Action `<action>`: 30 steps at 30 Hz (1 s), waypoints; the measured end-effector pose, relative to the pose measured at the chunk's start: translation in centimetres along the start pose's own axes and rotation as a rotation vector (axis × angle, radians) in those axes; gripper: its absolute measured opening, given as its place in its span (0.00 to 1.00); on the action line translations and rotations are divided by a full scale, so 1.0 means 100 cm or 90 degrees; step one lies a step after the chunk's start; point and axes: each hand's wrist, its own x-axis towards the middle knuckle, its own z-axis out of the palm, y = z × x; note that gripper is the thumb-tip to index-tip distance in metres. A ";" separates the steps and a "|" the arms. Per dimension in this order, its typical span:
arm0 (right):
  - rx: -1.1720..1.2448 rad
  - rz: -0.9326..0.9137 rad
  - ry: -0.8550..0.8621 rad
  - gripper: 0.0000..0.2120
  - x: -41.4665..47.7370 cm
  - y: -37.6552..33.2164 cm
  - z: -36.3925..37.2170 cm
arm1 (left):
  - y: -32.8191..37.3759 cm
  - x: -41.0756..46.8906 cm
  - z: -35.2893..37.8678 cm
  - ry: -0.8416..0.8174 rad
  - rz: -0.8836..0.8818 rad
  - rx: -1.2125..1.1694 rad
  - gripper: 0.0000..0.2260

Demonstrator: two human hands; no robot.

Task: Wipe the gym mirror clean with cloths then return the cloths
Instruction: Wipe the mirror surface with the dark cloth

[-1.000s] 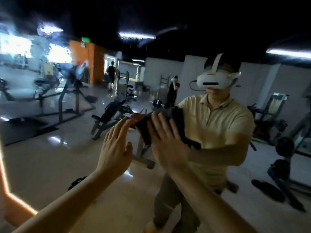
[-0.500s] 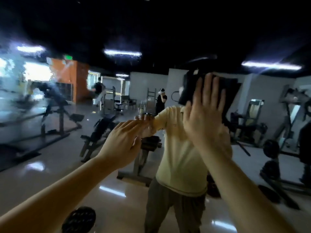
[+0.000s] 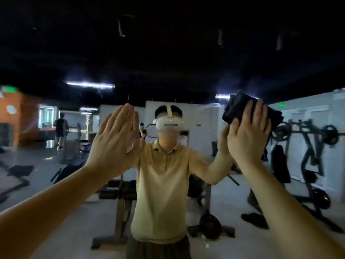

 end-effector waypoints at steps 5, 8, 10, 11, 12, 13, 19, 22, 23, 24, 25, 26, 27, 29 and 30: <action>0.070 -0.150 0.006 0.31 -0.041 -0.109 0.014 | 0.001 0.029 0.002 0.072 0.019 -0.072 0.30; 0.075 -0.525 -0.101 0.29 -0.064 -0.142 0.022 | 0.013 0.060 0.000 0.110 -0.038 -0.132 0.27; 0.043 -0.598 -0.097 0.29 -0.041 -0.117 0.020 | 0.021 0.076 0.004 0.093 -0.053 -0.131 0.28; 0.023 -0.555 -0.086 0.29 -0.025 -0.096 0.017 | 0.024 0.081 0.008 0.077 -0.056 -0.118 0.29; 0.001 -0.484 -0.065 0.30 -0.009 -0.071 0.014 | 0.026 0.083 0.013 0.063 -0.057 -0.094 0.31; -0.020 -0.391 -0.031 0.30 0.009 -0.044 0.011 | 0.028 0.083 0.019 0.056 -0.056 -0.062 0.33; 0.039 0.067 0.101 0.28 0.048 -0.024 0.010 | 0.033 0.081 0.036 0.069 -0.056 0.026 0.41; 0.076 -0.294 0.040 0.28 0.015 -0.095 0.024 | 0.033 0.081 0.036 0.061 -0.064 0.031 0.39; 0.081 -0.412 -0.001 0.28 0.007 -0.108 0.026 | 0.033 0.083 0.035 0.062 -0.073 0.029 0.38; 0.083 -0.491 -0.030 0.28 0.008 -0.108 0.026 | 0.036 0.083 0.035 0.063 -0.087 0.021 0.37; 0.082 -0.529 -0.038 0.28 0.017 -0.100 0.025 | 0.038 0.084 0.034 0.066 -0.103 0.009 0.37; 0.070 -0.527 -0.033 0.28 0.028 -0.086 0.022 | 0.041 0.086 0.034 0.070 -0.120 -0.004 0.37; 0.055 -0.495 -0.029 0.28 0.040 -0.065 0.018 | 0.048 0.088 0.035 0.069 -0.138 -0.013 0.39; 0.026 -0.386 -0.007 0.29 0.064 -0.014 0.010 | 0.061 0.091 0.036 0.066 -0.165 -0.016 0.42; 0.004 -0.318 0.008 0.29 0.074 0.014 0.006 | 0.065 0.091 0.037 0.066 -0.175 -0.012 0.44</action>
